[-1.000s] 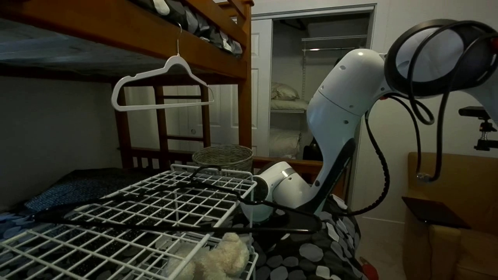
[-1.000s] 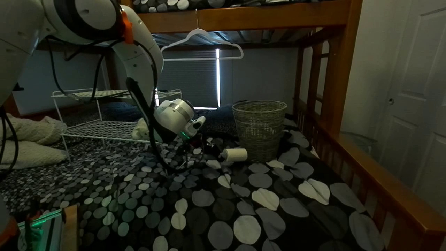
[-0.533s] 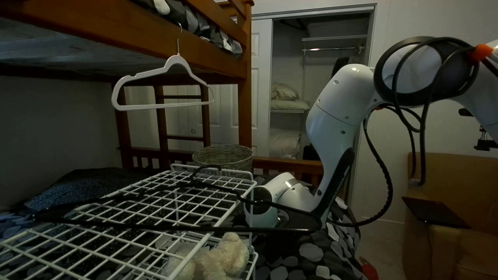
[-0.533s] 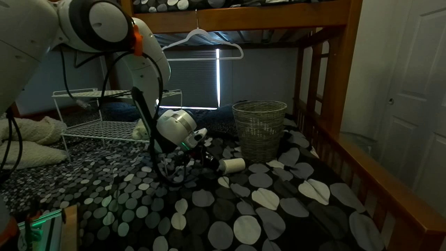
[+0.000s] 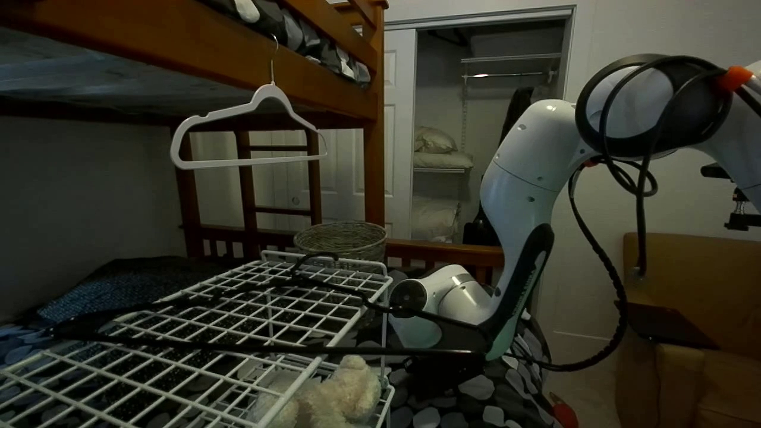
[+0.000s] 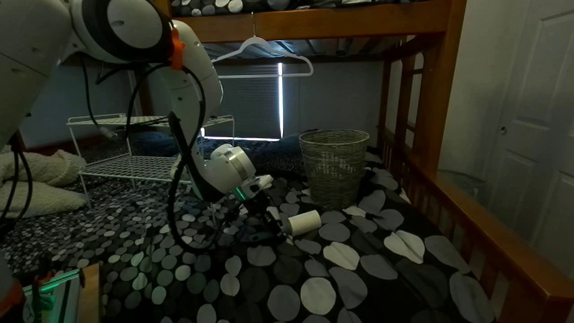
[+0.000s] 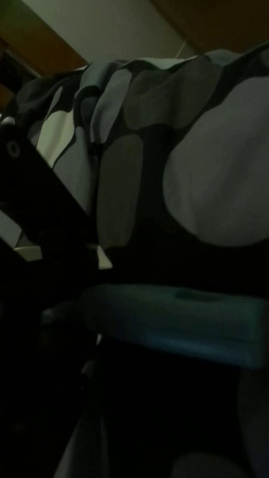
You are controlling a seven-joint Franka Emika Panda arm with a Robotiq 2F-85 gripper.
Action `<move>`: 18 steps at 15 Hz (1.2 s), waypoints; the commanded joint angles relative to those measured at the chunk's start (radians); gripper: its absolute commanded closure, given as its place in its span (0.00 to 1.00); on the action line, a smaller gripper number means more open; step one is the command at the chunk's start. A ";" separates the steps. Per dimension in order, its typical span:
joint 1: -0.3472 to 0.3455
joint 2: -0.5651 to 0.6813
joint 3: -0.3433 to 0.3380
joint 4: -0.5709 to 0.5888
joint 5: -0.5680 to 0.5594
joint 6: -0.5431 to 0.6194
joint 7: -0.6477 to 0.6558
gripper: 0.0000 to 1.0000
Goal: Use the brush to brush the blanket
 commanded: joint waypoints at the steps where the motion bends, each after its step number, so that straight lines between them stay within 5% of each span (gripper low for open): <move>1: -0.018 -0.066 -0.014 -0.100 0.060 -0.031 0.123 0.95; 14: -0.066 -0.171 -0.043 -0.243 0.566 0.006 0.182 0.95; 16: -0.046 -0.183 -0.068 -0.254 0.599 0.011 0.195 0.95; 18: 0.007 -0.206 -0.114 -0.252 0.520 -0.020 0.243 0.95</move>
